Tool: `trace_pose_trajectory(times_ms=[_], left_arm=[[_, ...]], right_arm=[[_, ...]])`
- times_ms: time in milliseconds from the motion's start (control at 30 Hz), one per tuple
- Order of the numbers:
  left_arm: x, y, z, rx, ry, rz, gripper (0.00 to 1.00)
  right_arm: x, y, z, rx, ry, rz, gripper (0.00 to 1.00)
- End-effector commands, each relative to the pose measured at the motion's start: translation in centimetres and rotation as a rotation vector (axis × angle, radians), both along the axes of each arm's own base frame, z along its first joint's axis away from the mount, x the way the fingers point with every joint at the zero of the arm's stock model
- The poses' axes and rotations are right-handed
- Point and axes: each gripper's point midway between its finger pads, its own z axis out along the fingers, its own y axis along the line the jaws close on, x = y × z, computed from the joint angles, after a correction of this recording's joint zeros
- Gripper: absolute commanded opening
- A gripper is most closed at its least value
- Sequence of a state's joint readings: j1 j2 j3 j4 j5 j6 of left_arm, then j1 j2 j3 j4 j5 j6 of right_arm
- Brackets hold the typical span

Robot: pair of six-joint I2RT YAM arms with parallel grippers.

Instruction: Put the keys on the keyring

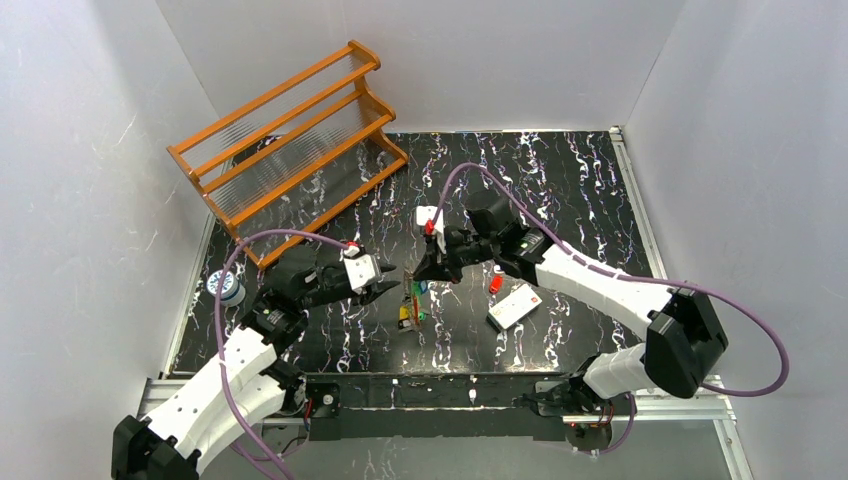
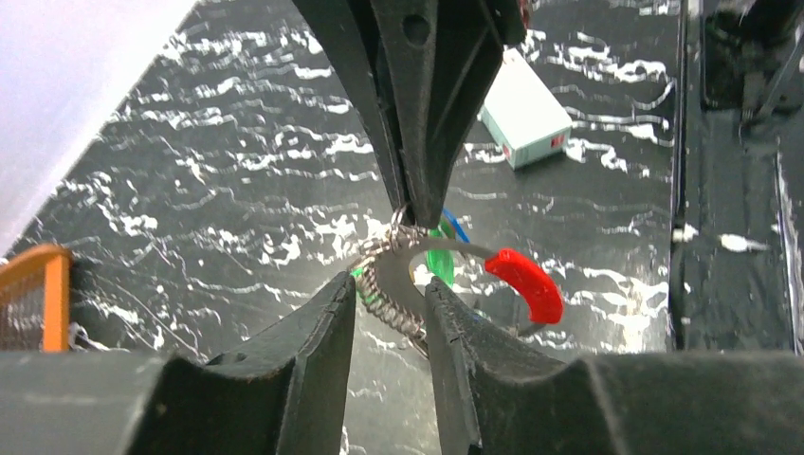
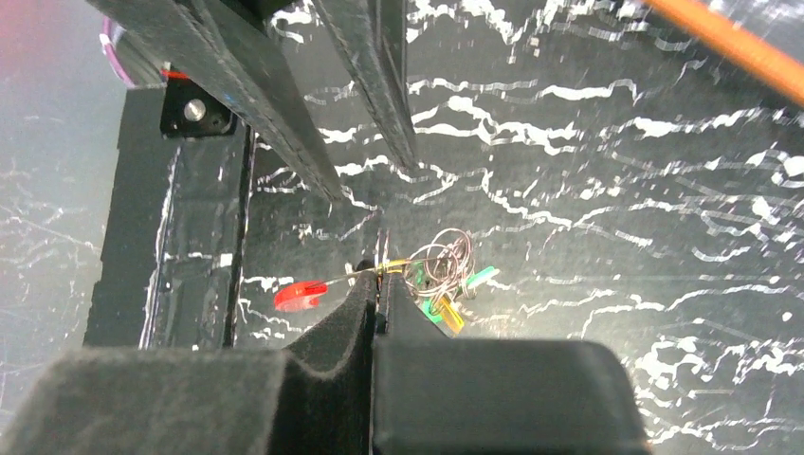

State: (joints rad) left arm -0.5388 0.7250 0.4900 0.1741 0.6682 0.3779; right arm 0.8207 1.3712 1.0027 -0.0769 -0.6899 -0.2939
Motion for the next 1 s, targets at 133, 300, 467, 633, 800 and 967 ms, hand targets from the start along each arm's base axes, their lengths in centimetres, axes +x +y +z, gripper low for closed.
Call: trace_pose_trajectory(times_ms=[133,300,467,633,800,967], left_arm=[[-1.1,0.9,-3.0,0.152,0.059,-0.039,0.33],[-1.4,0.4,-3.4,0.150,0.087,-0.078,0.33],[-1.7,-0.1,-3.6,0.134,0.109,-0.107,0.33],[-2.2,-0.7,-3.4,0.098,0.109,-0.147,0.29],[-2.0,-0.9,-3.8,0.087,0.124,-0.142,0.25],[-2.0,-1.1,-3.9,0.085,0.134,-0.152,0.21]], right_arm=[[-0.1,0.7,-0.4,-0.096,0.004,0.029,0.01],[-0.7,1.3,-1.6,-0.164,0.014,0.044,0.01],[-1.2,1.8,-2.0,-0.183,0.037,0.066,0.01],[-1.5,2.1,-2.0,-0.177,0.043,0.080,0.01],[-1.7,2.3,-1.9,-0.168,0.051,0.093,0.01],[-1.8,2.3,-1.7,-0.164,0.050,0.095,0.01]])
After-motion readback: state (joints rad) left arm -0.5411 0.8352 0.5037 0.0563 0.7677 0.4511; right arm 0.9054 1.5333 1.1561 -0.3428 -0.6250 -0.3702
